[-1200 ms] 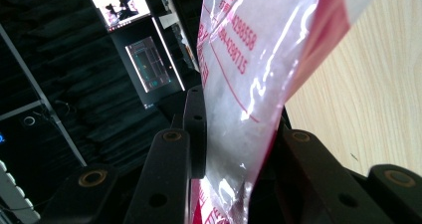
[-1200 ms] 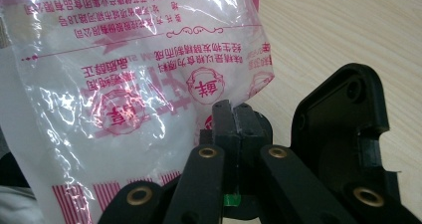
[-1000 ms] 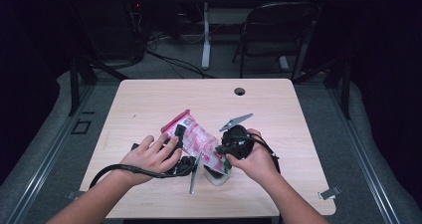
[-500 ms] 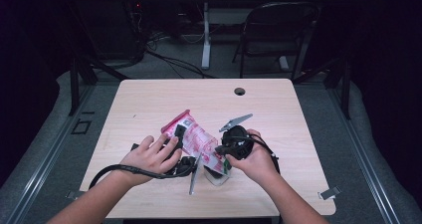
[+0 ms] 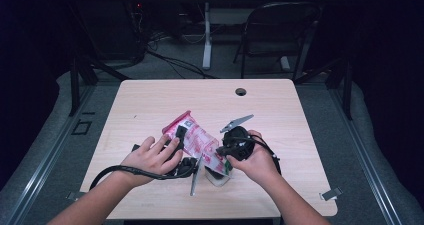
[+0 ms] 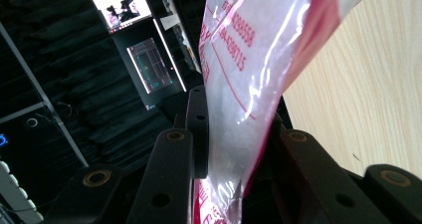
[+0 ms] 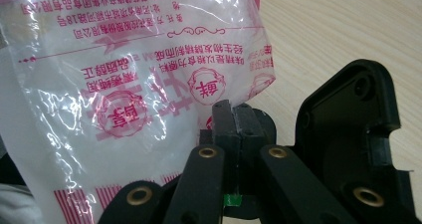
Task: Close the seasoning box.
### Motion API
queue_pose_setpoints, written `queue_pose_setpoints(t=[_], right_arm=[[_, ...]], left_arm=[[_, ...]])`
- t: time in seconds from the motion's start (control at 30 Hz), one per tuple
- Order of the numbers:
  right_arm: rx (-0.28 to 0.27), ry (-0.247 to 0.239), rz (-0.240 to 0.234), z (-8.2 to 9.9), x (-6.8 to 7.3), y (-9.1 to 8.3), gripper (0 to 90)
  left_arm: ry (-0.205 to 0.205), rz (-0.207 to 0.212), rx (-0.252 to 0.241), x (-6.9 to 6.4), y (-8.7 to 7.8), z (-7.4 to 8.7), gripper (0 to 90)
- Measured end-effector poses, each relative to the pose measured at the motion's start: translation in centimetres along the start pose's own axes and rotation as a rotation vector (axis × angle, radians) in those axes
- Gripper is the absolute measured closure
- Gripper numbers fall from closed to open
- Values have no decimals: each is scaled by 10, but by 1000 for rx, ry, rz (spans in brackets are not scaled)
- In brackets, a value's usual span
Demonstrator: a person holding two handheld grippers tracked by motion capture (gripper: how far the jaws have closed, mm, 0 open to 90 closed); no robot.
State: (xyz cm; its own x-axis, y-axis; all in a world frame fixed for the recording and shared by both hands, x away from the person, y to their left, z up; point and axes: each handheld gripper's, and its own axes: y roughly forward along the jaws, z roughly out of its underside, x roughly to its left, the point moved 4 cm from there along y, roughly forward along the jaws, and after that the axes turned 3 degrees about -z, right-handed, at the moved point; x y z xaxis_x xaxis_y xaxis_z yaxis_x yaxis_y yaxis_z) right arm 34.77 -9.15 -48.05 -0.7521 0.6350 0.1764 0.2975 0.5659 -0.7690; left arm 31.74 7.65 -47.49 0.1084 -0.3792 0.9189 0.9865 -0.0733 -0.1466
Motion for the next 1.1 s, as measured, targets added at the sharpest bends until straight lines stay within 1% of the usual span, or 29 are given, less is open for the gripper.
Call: queue_pose_setpoints(t=[0.07,0.1,0.17,0.23,0.27,0.4,0.43,0.53,0.57,0.6,0.7,0.73,0.83,0.87,0.9,0.93,0.97,1.0,1.1], right_arm=[[0,0,-4,0,0,0,900],[0,0,-3,0,0,0,900],[-4,0,-4,-1,1,0,900],[0,-1,-4,-1,1,0,900],[0,-2,-6,-1,1,0,900],[1,-3,-6,-1,1,1,900],[-2,-1,-6,-1,1,1,900],[4,-3,-2,-1,1,1,900],[4,-2,-2,-1,1,1,900],[5,-3,-2,-1,1,1,900],[2,0,-4,0,0,1,900],[2,0,-4,0,0,1,900],[-2,0,-4,-1,0,1,900],[-2,0,-6,-1,0,1,900],[-3,0,-6,-1,0,2,900],[-1,1,-5,-1,1,1,900],[0,0,-4,-1,1,2,900],[-4,-1,-4,-1,1,2,900],[-1,1,-4,-1,1,2,900]], left_arm=[[-2,0,4,0,0,1,763],[-8,-7,-6,0,0,0,764],[6,-11,2,2,-1,1,764],[5,-12,2,2,-1,1,765],[7,-4,4,2,-1,1,766],[11,-6,1,3,-2,0,776],[12,-18,-1,3,-1,0,777],[15,-15,-1,2,-1,0,786],[18,-7,0,2,-1,-1,789],[17,-19,-3,2,-1,-1,792],[20,-20,-6,2,-2,-1,796],[21,-11,-5,2,-2,-1,797],[21,-23,-7,3,-3,0,800],[8,-23,-13,2,-3,0,801],[11,-25,-12,2,-4,0,802],[12,-17,-10,2,-4,0,803],[23,-17,-7,3,-4,0,803],[15,-25,-10,2,-4,0,804],[20,-26,-10,3,-5,0,806]])
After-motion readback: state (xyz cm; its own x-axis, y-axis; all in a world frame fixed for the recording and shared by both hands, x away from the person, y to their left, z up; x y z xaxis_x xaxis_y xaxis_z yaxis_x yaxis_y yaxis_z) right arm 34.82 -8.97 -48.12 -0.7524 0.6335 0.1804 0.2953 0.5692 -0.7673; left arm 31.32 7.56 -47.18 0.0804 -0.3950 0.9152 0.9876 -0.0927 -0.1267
